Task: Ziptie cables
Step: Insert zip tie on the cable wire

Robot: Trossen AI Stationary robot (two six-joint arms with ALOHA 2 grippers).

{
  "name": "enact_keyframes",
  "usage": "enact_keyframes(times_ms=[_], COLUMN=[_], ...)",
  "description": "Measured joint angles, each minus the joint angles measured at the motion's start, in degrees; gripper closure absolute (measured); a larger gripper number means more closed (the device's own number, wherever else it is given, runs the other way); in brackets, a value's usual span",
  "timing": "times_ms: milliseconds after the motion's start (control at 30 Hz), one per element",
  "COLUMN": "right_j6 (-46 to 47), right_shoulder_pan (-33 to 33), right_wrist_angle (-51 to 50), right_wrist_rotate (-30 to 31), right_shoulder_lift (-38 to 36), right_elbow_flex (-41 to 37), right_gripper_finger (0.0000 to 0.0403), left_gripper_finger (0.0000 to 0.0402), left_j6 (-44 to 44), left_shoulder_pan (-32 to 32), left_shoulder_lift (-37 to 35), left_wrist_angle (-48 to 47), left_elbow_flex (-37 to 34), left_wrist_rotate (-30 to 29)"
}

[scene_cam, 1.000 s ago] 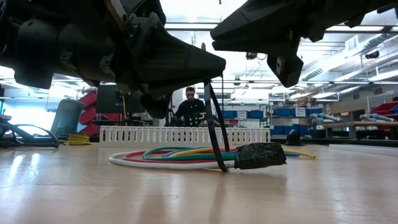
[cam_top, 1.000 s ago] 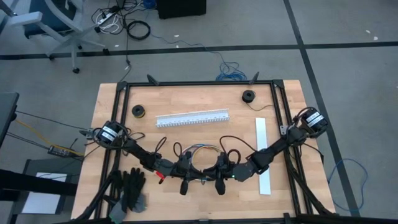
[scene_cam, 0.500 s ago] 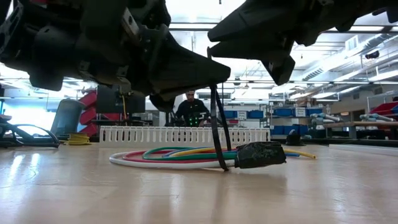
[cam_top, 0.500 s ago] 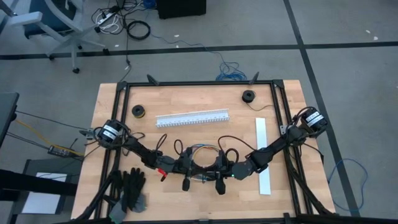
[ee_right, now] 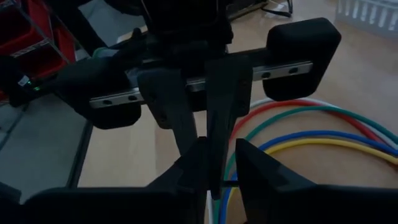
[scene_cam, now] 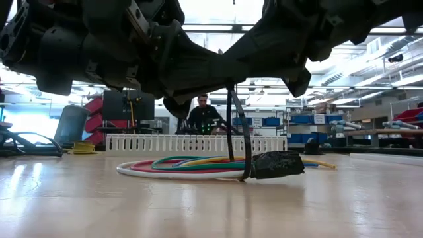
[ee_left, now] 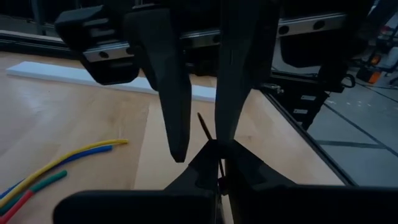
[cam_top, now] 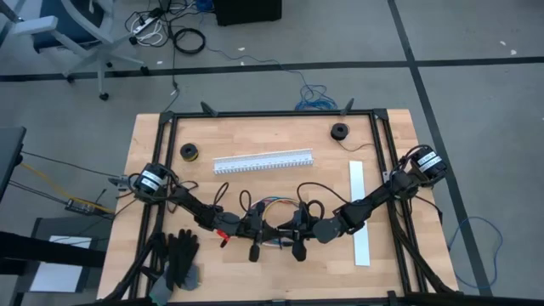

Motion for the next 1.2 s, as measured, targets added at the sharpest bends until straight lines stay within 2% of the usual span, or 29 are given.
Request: enact_keyframes(times_ms=[333,700,900,1200], right_j6=[-1.74,-2.50,-3.63,-5.38], right_shoulder_pan=[-1.02,-1.85,-1.13,-0.29], right_wrist_angle=[1.36,2.14,2.68,5.67], right_wrist_rotate=[-2.73,-4.12,0.14,3.19], right_shoulder_lift=[0.00,0.00,0.00,0.02], right_elbow_flex=[-0.01,-0.07,-0.07,0.00], right_gripper_finger=[0.0378,0.0392,0.0403,0.0402], left_gripper_finger=[0.0401,0.0401,0.0401,0.0401], left_j6=[-1.17,-1.60,-1.81,-1.81], left_shoulder_pan=[0.10,0.35,0.42,0.35], left_shoulder_lift=[0.00,0.00,-0.02,-0.07], left_wrist_angle=[-0.30,-0.39,-0.58,-1.14], left_elbow_flex=[0.02,0.02,0.02,0.15], left_wrist_rotate=[-0.02,0.21,-0.08,0.24])
